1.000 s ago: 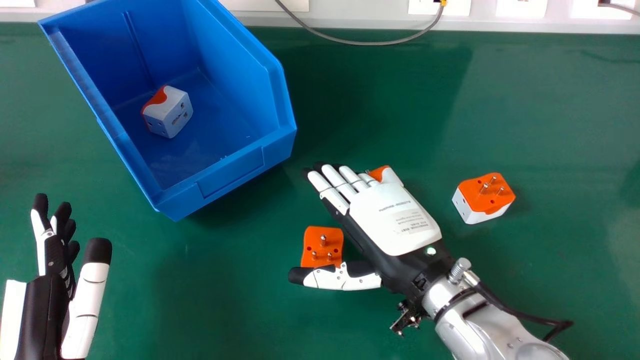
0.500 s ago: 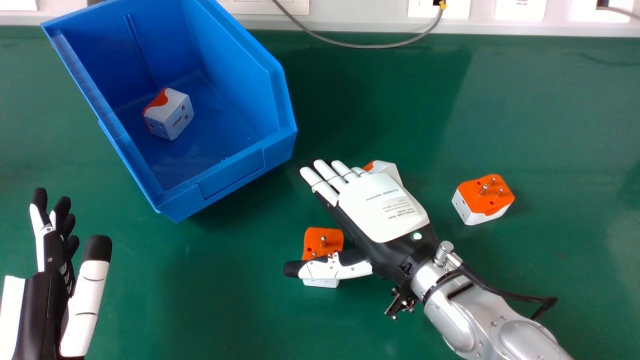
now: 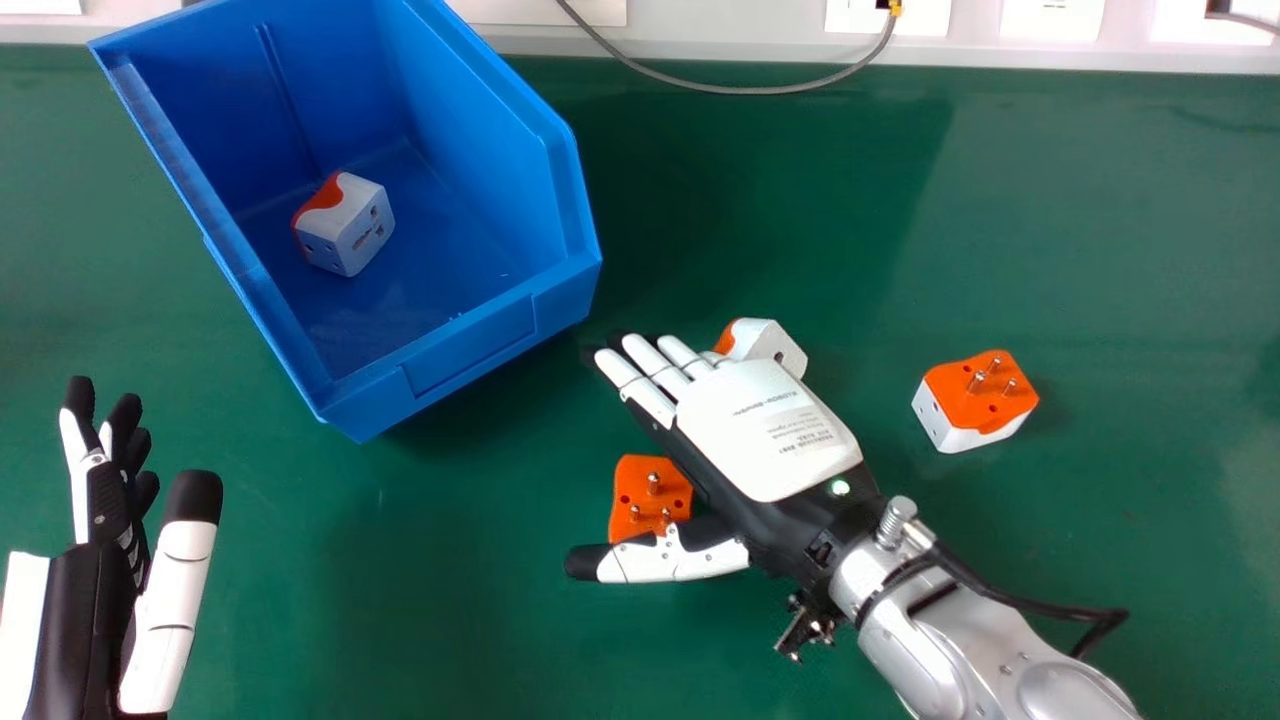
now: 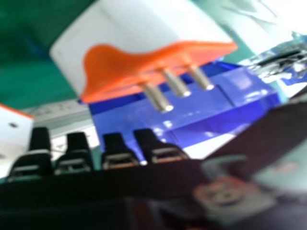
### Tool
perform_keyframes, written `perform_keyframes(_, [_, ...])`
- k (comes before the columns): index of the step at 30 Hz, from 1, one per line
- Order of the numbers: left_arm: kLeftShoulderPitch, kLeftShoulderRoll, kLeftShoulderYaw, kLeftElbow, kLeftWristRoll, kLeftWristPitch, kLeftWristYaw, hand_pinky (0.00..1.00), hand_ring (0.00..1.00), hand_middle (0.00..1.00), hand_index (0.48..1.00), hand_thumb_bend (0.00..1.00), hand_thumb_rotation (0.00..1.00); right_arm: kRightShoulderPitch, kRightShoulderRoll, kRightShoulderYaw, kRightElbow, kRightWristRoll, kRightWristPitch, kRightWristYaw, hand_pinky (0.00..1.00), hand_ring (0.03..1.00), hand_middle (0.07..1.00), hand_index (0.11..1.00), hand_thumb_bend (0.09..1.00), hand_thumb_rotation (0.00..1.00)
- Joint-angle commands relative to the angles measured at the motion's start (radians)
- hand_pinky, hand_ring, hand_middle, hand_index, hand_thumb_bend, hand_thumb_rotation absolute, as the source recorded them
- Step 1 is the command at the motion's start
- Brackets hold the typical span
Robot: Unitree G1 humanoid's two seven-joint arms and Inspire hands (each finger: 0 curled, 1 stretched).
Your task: Pick all objects and put in blue box
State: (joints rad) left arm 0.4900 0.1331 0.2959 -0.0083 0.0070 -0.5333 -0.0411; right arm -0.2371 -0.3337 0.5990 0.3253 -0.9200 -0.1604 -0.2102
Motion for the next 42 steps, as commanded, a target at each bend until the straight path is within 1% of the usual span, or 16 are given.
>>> perform_keyframes(1, [0.001, 0.009, 0.007, -0.016, -0.005, -0.006, 0.002, 0.98, 1.0, 1.0, 1.0, 0.76, 0.96, 0.012, -0.009, -0.013, -0.045, -0.006, 0.006, -0.002, 0.87, 0.952, 0.975, 0.966, 0.551, 0.94])
perform_keyframes(4, [-0.001, 0.01, 0.007, -0.011, -0.008, -0.008, 0.0, 0.99, 1.0, 1.0, 1.0, 0.76, 0.97, 0.033, -0.017, -0.018, -0.088, -0.013, 0.012, -0.005, 0.87, 0.951, 0.975, 0.965, 0.538, 0.93])
perform_keyframes(7, [-0.003, 0.01, 0.008, -0.004, -0.008, -0.01, 0.0, 0.99, 1.0, 1.0, 1.0, 0.76, 0.97, 0.047, -0.024, -0.021, -0.113, -0.015, 0.015, -0.008, 0.87, 0.95, 0.974, 0.965, 0.532, 0.93])
perform_keyframes(11, [-0.002, 0.01, 0.008, -0.012, -0.009, -0.004, -0.001, 0.99, 1.0, 1.0, 1.0, 0.75, 0.97, 0.062, -0.032, -0.025, -0.136, -0.02, 0.016, -0.012, 0.88, 0.954, 0.975, 0.965, 0.53, 0.93])
perform_keyframes(15, [-0.005, 0.012, 0.009, -0.003, -0.011, -0.007, -0.003, 0.99, 1.0, 1.0, 1.0, 0.75, 0.97, 0.065, -0.03, -0.024, -0.124, -0.028, 0.013, -0.021, 0.88, 0.955, 0.977, 0.965, 0.53, 0.93])
perform_keyframes(16, [-0.004, 0.013, 0.01, -0.004, -0.011, -0.007, -0.004, 0.99, 1.0, 1.0, 1.0, 0.75, 0.97, 0.063, -0.029, -0.022, -0.118, -0.031, 0.012, -0.024, 0.88, 0.956, 0.977, 0.965, 0.529, 0.93])
perform_keyframes(19, [0.004, 0.01, 0.008, -0.021, -0.012, -0.004, -0.004, 0.99, 1.0, 1.0, 1.0, 0.75, 0.97, 0.06, -0.025, -0.015, -0.097, -0.038, 0.013, -0.028, 0.88, 0.955, 0.978, 0.966, 0.528, 0.93])
perform_keyframes(22, [0.004, 0.009, 0.008, -0.02, -0.01, -0.006, -0.002, 0.99, 1.0, 1.0, 1.0, 0.75, 0.97, 0.061, -0.023, -0.01, -0.088, -0.041, 0.015, -0.023, 0.89, 0.952, 0.977, 0.966, 0.527, 0.93])
perform_keyframes(29, [0.009, 0.009, 0.009, -0.02, -0.011, -0.01, -0.003, 0.99, 1.0, 1.0, 1.0, 0.75, 0.97, 0.067, -0.03, -0.003, -0.082, -0.046, 0.02, -0.002, 0.89, 0.953, 0.975, 0.968, 0.531, 0.94])
perform_keyframes(30, [0.011, 0.009, 0.009, -0.022, -0.011, -0.01, -0.003, 0.99, 1.0, 1.0, 1.0, 0.75, 0.97, 0.066, -0.03, -0.001, -0.078, -0.048, 0.022, -0.001, 0.89, 0.953, 0.974, 0.967, 0.532, 0.94])
perform_keyframes(33, [0.02, 0.006, 0.007, -0.041, -0.011, -0.003, -0.004, 0.99, 1.0, 1.0, 1.0, 0.76, 0.97, 0.064, -0.028, 0.005, -0.062, -0.055, 0.026, 0.003, 0.88, 0.954, 0.973, 0.967, 0.533, 0.94])
perform_keyframes(35, [0.023, 0.005, 0.006, -0.045, -0.011, -0.002, -0.004, 0.99, 1.0, 1.0, 1.0, 0.76, 0.97, 0.063, -0.026, 0.009, -0.053, -0.059, 0.03, 0.007, 0.88, 0.949, 0.971, 0.965, 0.533, 0.94])
perform_keyframes(40, [0.025, 0.008, 0.009, -0.036, -0.014, -0.009, -0.005, 0.99, 1.0, 1.0, 1.0, 0.76, 0.97, 0.052, -0.015, 0.015, -0.037, -0.066, 0.045, 0.031, 0.87, 0.945, 0.97, 0.964, 0.535, 0.94])
perform_keyframes(42, [0.028, 0.007, 0.009, -0.04, -0.013, -0.008, -0.005, 0.99, 1.0, 1.0, 1.0, 0.77, 0.97, 0.048, -0.012, 0.017, -0.032, -0.067, 0.049, 0.04, 0.87, 0.944, 0.969, 0.964, 0.536, 0.94])
